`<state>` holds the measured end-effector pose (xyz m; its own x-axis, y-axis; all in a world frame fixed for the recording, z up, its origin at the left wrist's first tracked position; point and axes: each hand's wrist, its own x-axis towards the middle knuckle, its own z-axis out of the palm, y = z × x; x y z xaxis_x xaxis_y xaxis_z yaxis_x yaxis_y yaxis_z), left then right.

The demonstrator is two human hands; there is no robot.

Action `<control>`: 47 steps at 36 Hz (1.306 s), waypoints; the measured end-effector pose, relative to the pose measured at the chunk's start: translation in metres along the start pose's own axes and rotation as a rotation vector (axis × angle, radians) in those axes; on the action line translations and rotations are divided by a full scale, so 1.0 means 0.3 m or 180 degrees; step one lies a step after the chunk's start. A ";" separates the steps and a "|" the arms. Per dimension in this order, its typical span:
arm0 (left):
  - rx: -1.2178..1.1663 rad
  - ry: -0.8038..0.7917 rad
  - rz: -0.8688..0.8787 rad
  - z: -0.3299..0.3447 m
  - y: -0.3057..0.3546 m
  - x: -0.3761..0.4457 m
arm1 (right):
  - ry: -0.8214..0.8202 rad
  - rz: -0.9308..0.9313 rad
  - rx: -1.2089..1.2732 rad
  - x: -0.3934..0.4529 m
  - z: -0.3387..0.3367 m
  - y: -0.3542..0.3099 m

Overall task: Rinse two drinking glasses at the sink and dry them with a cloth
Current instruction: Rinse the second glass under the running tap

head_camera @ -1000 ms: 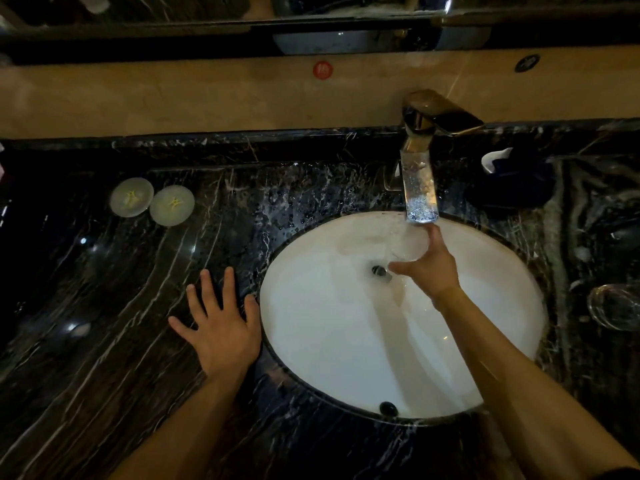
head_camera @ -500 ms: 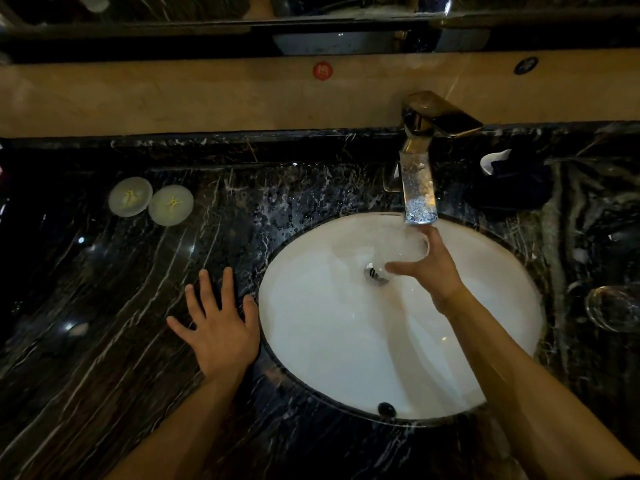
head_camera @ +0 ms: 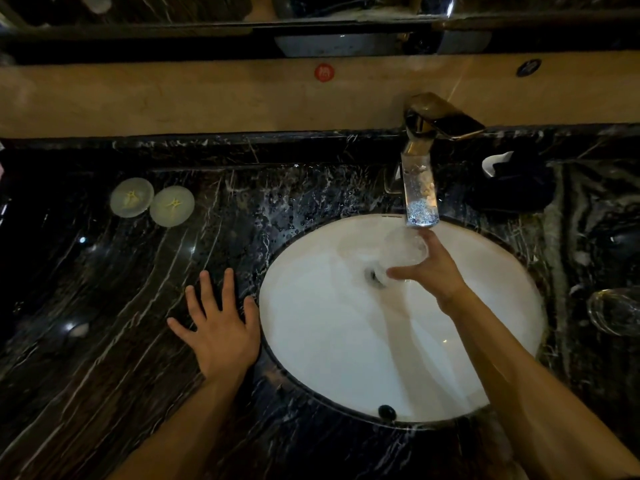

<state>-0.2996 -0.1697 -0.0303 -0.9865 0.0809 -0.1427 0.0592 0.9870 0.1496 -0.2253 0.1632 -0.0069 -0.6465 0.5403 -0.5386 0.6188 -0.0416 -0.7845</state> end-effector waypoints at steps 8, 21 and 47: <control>-0.0009 -0.0011 -0.0002 -0.004 0.001 0.002 | 0.0304 0.0141 0.0270 0.008 0.037 0.013; -0.0019 -0.0014 -0.0017 -0.005 0.003 0.003 | -0.0400 0.1460 0.2482 0.003 0.039 -0.047; -0.0038 -0.0048 -0.0024 -0.010 0.004 0.003 | -0.1181 0.2057 0.4771 -0.003 0.037 0.033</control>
<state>-0.3010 -0.1688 -0.0275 -0.9844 0.0756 -0.1587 0.0499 0.9858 0.1601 -0.2237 0.1530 -0.0175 -0.6717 -0.0904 -0.7353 0.0043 -0.9930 0.1182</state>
